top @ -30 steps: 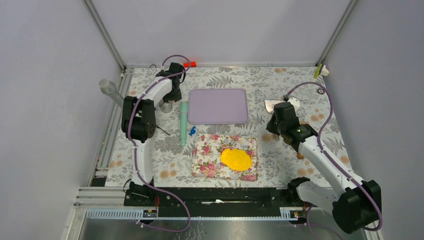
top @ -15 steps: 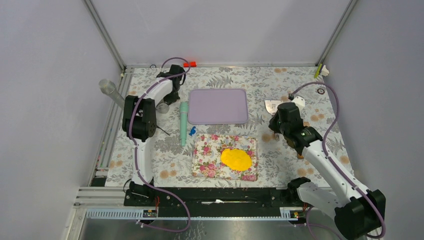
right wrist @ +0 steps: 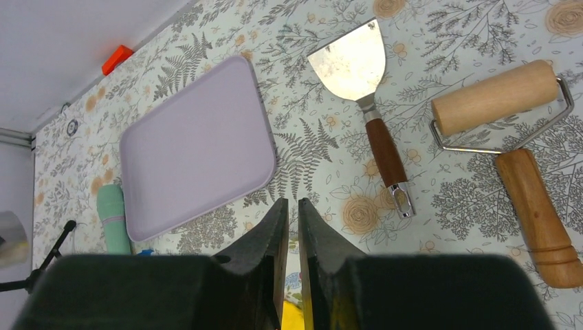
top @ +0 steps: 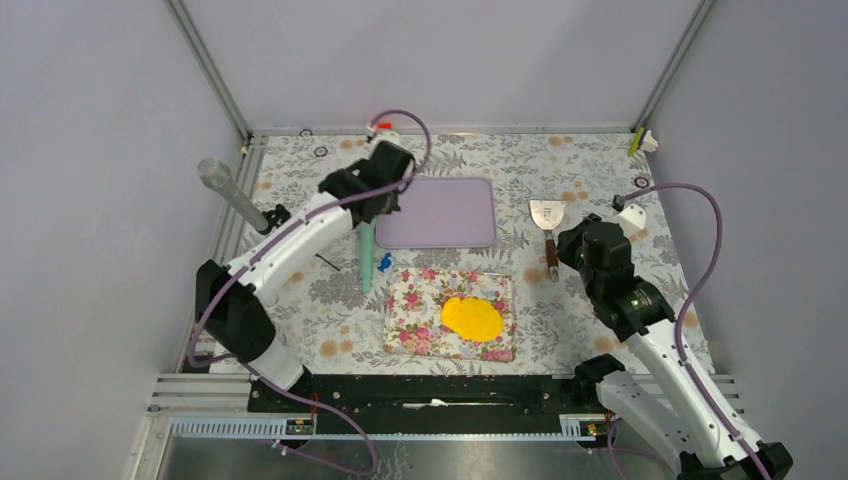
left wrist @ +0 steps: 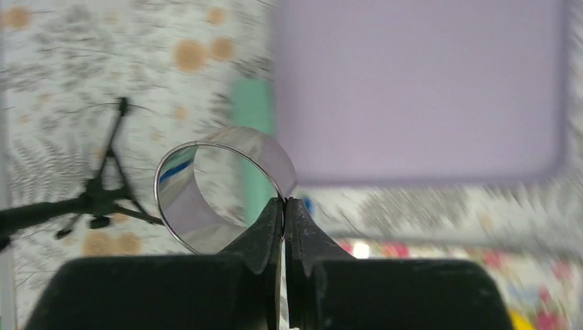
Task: Roll out the dumpling wrappers from the dough
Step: Pick up the dumpling mold from the center of the board, then place the dumpling mold on the dumpling wrapper.
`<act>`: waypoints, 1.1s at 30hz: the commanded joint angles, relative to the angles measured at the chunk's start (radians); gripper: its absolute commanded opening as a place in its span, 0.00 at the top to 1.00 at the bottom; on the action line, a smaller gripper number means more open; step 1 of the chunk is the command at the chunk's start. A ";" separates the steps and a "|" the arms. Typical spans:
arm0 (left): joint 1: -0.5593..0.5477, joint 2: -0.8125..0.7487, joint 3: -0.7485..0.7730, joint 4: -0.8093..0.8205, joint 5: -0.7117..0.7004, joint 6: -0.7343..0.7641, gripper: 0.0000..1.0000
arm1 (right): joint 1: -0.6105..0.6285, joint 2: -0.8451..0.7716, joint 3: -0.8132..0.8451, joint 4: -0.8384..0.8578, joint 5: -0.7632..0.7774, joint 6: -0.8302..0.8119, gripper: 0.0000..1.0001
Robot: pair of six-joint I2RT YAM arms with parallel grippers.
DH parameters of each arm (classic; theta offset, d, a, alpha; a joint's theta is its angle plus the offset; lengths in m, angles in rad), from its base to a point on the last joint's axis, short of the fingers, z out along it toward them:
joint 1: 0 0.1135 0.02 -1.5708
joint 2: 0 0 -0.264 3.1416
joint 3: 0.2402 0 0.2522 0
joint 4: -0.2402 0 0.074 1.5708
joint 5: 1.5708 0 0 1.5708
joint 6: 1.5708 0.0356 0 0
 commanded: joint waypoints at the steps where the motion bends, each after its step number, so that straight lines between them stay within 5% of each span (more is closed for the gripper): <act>1: -0.238 -0.083 -0.091 -0.055 0.057 0.016 1.00 | 0.006 -0.059 -0.030 -0.034 0.080 0.039 0.83; 6: -0.543 -0.149 -0.225 -0.075 0.117 -0.005 1.00 | 0.006 -0.105 -0.036 -0.068 0.106 0.027 0.82; 14: -0.783 -0.086 -0.280 0.077 0.098 -0.017 1.00 | 0.006 -0.167 -0.046 -0.110 0.118 0.038 0.81; 23: -0.835 0.148 -0.129 0.150 0.070 0.010 1.00 | 0.007 -0.281 -0.051 -0.215 0.160 0.087 0.81; 33: -0.838 0.225 -0.110 0.195 0.061 0.051 1.00 | 0.006 -0.393 -0.030 -0.348 0.221 0.112 0.80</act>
